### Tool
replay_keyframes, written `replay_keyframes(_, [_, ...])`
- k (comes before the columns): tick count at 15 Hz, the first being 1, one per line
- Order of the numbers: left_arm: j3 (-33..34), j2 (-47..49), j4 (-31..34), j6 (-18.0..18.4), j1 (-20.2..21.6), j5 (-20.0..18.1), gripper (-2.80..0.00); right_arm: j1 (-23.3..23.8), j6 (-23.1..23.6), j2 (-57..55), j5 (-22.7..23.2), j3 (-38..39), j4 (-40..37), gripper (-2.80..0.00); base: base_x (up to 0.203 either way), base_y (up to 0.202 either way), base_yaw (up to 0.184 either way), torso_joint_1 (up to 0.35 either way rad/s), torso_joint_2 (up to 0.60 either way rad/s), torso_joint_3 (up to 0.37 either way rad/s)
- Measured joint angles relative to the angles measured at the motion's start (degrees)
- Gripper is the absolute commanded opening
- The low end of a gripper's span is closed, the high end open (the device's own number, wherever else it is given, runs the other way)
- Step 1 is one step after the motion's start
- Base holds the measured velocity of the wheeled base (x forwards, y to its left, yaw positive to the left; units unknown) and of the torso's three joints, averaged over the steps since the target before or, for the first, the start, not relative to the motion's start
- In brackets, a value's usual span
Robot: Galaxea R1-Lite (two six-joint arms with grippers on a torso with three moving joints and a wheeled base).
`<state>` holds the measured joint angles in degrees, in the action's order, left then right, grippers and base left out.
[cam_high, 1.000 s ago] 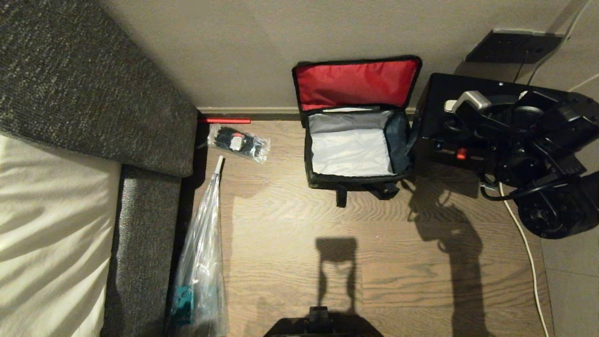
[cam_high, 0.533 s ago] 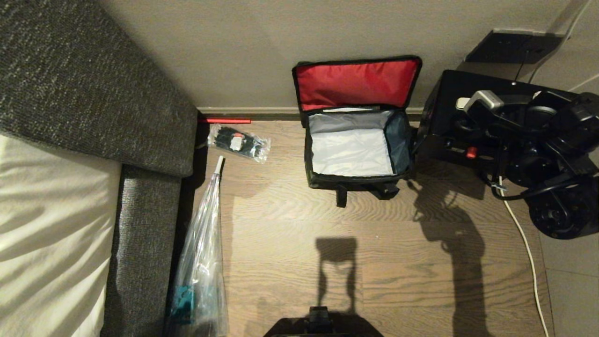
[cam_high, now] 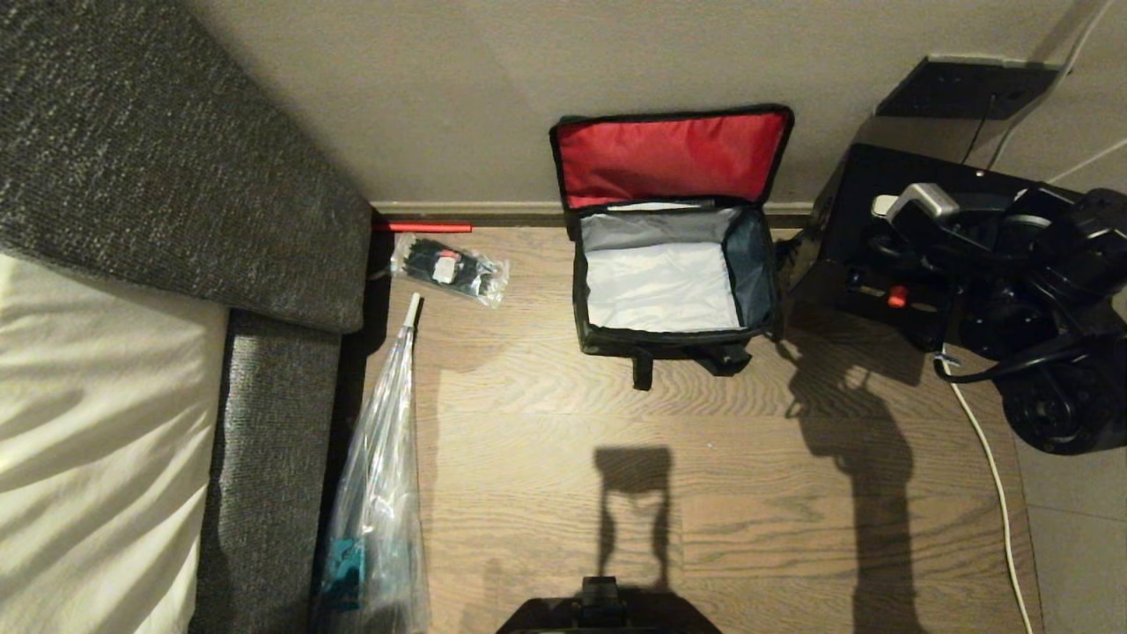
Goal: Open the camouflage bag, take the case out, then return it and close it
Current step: Release the handle
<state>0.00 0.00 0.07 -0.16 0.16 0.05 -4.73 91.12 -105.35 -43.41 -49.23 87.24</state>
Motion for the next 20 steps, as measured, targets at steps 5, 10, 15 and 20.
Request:
replay_keyframes(5, [0.00, 0.00, -0.02, 0.00, 0.00, 0.02, -2.80, 2.13, -1.81, -4.20, 0.04, -1.04, 0.05, -2.80, 0.000, 0.000, 0.000, 0.000, 0.00, 0.000])
replay_keyframes(10, [0.00, 0.00, -0.02, 0.02, 0.00, 0.02, -2.80, 3.37, -2.75, -9.60, 1.18, -3.35, 0.04, -2.80, 0.000, 0.000, 0.000, 0.000, 0.00, 0.000])
replay_keyframes(15, [0.00, 0.00, -0.07, 0.01, 0.00, 0.02, -2.80, 2.86, -2.80, -15.26, 1.54, -7.59, -0.05, -2.80, 0.000, 0.000, 0.000, 0.000, 0.00, 0.000])
replay_keyframes(20, [0.00, 0.00, -0.05, 0.00, 0.00, 0.02, -2.80, 1.34, -3.15, -19.21, 1.70, -9.28, -0.06, -2.80, 0.000, 0.000, 0.000, 0.000, 0.00, 0.000])
